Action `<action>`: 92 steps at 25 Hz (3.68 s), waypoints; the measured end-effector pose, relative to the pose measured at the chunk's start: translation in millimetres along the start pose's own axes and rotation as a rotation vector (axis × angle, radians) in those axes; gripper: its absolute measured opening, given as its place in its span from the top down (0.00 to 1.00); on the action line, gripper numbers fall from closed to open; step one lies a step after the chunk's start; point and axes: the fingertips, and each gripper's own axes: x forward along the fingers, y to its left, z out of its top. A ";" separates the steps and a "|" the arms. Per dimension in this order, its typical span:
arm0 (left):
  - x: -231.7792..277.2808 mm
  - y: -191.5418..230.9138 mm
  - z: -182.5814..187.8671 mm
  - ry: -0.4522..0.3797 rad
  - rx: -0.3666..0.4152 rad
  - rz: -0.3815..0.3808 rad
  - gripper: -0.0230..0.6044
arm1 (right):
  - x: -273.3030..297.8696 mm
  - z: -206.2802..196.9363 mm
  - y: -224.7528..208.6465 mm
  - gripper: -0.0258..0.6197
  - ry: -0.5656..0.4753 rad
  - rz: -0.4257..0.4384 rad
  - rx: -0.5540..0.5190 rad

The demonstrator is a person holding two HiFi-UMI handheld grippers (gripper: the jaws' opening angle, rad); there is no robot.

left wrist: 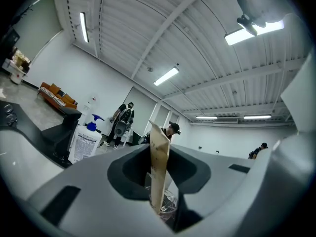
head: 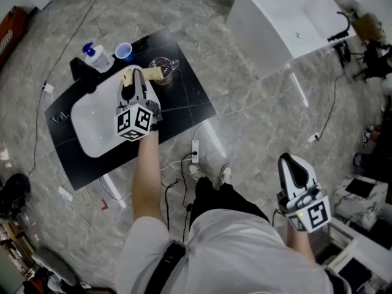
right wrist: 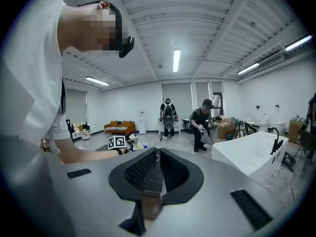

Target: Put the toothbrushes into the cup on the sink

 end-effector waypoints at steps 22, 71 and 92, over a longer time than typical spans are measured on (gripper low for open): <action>-66.5 -25.2 51.7 -0.021 0.204 -0.004 0.67 | -17.1 10.9 11.5 0.88 -0.111 0.088 0.021; -382.0 -167.0 115.2 -0.021 0.365 0.168 0.96 | -8.1 45.4 70.3 0.88 -0.265 0.496 -0.012; -386.7 -174.0 112.5 -0.032 0.344 0.176 0.96 | -8.8 43.6 69.4 0.88 -0.263 0.505 -0.039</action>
